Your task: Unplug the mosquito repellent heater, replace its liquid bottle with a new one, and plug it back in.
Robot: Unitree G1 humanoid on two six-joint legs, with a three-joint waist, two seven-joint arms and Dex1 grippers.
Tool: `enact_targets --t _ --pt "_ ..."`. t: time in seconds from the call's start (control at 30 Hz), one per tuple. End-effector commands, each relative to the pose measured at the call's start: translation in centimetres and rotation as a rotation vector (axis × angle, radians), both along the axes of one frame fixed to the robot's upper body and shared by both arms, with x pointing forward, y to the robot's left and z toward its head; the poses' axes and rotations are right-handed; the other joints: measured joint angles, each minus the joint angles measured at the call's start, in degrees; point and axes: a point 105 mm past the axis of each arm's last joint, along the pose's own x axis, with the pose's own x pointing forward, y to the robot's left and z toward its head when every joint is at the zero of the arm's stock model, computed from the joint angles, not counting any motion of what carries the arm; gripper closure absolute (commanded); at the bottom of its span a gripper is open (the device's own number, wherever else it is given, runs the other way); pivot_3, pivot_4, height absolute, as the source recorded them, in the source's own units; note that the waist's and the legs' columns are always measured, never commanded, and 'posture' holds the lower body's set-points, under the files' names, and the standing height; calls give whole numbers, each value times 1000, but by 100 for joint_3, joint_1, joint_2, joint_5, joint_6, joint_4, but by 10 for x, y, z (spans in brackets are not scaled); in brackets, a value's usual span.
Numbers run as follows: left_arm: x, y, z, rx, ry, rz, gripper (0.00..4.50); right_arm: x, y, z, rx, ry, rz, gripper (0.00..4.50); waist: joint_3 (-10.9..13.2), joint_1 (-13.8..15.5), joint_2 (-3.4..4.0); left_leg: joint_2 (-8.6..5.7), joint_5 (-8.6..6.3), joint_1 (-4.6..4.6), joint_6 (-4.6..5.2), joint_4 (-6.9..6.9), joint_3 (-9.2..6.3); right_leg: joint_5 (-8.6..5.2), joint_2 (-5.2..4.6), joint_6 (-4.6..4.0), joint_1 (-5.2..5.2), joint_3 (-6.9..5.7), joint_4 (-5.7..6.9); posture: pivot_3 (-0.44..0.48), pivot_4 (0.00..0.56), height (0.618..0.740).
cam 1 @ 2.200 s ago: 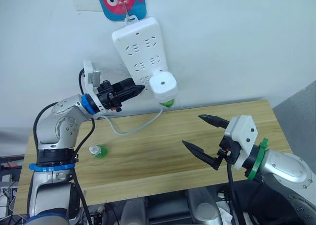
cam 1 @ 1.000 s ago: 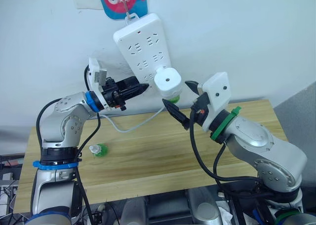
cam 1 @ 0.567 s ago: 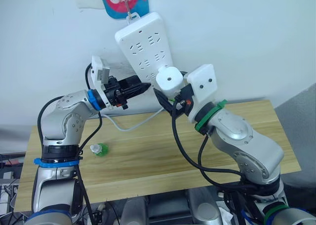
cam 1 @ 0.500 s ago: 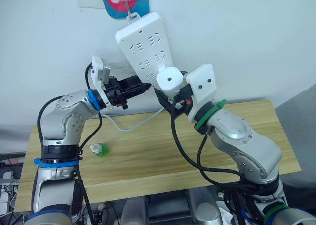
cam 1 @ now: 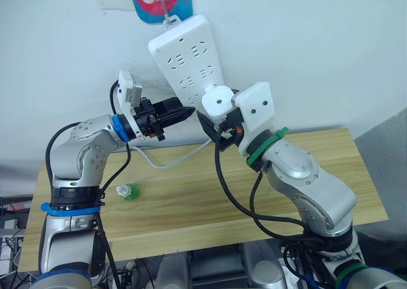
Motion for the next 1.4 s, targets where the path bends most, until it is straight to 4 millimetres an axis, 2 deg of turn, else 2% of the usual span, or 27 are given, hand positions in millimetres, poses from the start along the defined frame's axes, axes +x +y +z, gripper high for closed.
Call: enact_targets --t 0.03,0.5,0.77,0.87,0.93,0.97,1.4 --pt "0 11 19 -38 -63 53 3080 -8 3 10 18 -49 18 0 0 0 0 0 0 0 0 0 0 0 0 0 0 0 0 -342 380 740" --pt "0 11 21 -36 -61 54 3080 -10 3 8 -3 -52 -2 0 8 6 2 0 0 0 0 -3 0 0 0 0 -1 0 -1 -337 384 740" --pt "1 13 21 -38 -62 59 3080 -11 -3 5 1 -16 -52 0 24 9 9 0 0 -1 0 -5 -1 0 0 0 -3 1 -2 -337 385 740" --pt "2 12 22 -37 -61 57 3080 -12 -5 6 9 -16 -68 616 37 8 10 0 0 -1 1 -6 0 0 0 0 -4 2 -2 -345 394 740" --pt "3 12 21 -35 -59 55 3080 -12 -5 7 14 -17 -72 1338 44 7 11 0 0 -1 1 -6 0 0 0 0 -5 2 -2 -347 393 740" --pt "3 12 21 -34 -59 54 3080 -13 -5 8 16 -21 -74 1516 46 8 12 0 0 -1 1 -6 1 0 0 0 -5 4 -2 -347 393 740" --pt "7 12 21 -22 -60 73 3080 -15 -2 9 -4 -38 -49 1509 50 6 11 0 0 -1 -1 -7 1 0 0 0 -9 5 1 -348 385 740"
